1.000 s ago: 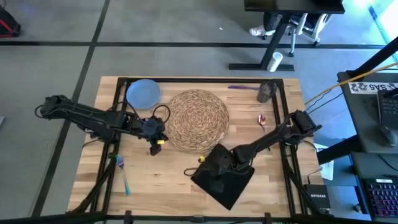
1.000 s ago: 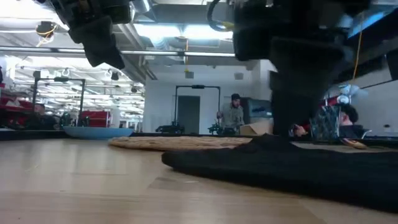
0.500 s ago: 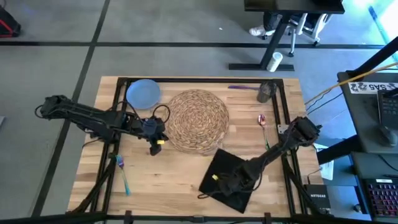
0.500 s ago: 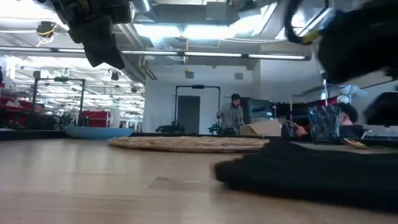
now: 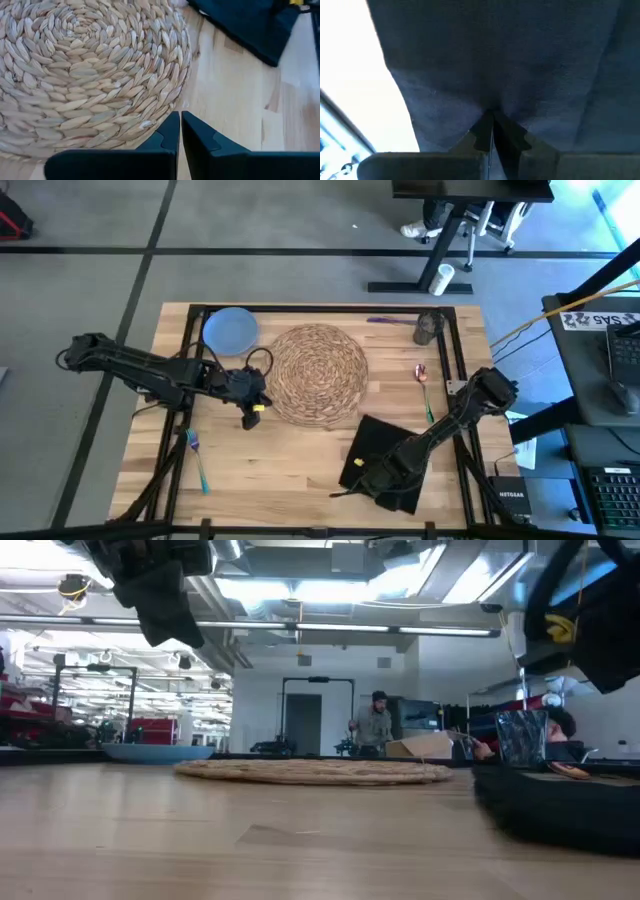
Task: Set table place
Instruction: Fold the black table napkin on the table
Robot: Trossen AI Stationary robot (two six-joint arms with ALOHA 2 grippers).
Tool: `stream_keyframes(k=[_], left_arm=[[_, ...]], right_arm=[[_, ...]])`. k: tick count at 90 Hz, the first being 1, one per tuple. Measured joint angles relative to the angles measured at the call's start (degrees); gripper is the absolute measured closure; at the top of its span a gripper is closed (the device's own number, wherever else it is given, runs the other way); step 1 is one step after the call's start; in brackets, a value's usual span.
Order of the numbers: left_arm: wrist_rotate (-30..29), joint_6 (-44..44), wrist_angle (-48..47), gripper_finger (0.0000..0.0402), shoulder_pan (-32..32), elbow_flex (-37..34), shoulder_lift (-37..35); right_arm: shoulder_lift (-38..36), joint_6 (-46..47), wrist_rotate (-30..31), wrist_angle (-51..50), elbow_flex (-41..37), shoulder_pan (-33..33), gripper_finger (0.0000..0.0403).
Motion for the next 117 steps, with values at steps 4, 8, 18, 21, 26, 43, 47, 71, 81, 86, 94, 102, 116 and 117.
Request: stream_keyframes(k=[4, 8, 18, 21, 26, 43, 47, 71, 81, 86, 94, 102, 116, 117], left_arm=[[0.0, 0.0, 0.3, 0.04, 0.0, 0.0, 0.0], [0.0, 0.0, 0.7, 0.04, 0.0, 0.0, 0.0], [0.0, 0.0, 0.6, 0.04, 0.0, 0.0, 0.0], [0.0, 0.0, 0.6, 0.04, 0.0, 0.0, 0.0], [0.0, 0.3, 0.6, 0.04, 0.0, 0.0, 0.0], [0.0, 3.4, 0.6, 0.04, 0.2, 0.0, 0.0], [0.0, 4.5, 0.6, 0.04, 0.4, 0.0, 0.0], [0.0, 8.6, 0.6, 0.04, 0.6, 0.0, 0.0], [0.0, 9.2, 0.5, 0.04, 0.6, 0.0, 0.0], [0.0, 9.6, 0.5, 0.04, 0.6, 0.0, 0.0], [0.0, 10.4, 0.3, 0.04, 0.6, 0.0, 0.0], [0.0, 10.4, 0.3, 0.04, 0.6, 0.0, 0.0], [0.0, 10.4, 0.3, 0.04, 0.6, 0.0, 0.0], [0.0, 10.4, 0.3, 0.04, 0.6, 0.0, 0.0]], right_arm=[[-0.2, -0.1, 0.1, 0.0, 0.0, 0.0, 0.0403], [-0.7, -0.1, 0.5, 0.1, -0.1, 0.0, 0.0403], [-2.5, 1.3, 3.8, 0.5, -0.2, 0.2, 0.0403], [-3.1, 2.1, 5.5, 0.2, -0.1, 0.2, 0.0403], [-4.0, 2.8, 8.3, 0.4, 0.6, 0.0, 0.0403], [-5.2, 6.9, 12.4, 1.0, 6.0, 0.0, 0.0403], [-5.2, 8.3, 13.5, 1.3, 7.1, 0.1, 0.0403], [-4.8, 13.4, 16.4, 9.0, 9.0, 0.0, 0.038], [-2.6, 14.3, 14.6, 11.0, 9.0, 0.1, 0.0354], [-1.4, 14.4, 14.1, 11.3, 9.0, 0.0, 0.0337], [0.2, 14.7, 14.1, 10.9, 9.0, 0.0, 0.0311], [1.5, 14.8, 14.2, 9.2, 9.0, 0.0, 0.0292], [3.7, 15.6, 14.3, 5.3, 9.1, 0.1, 0.0281], [3.8, 15.7, 14.3, 5.1, 9.1, 0.2, 0.0281]])
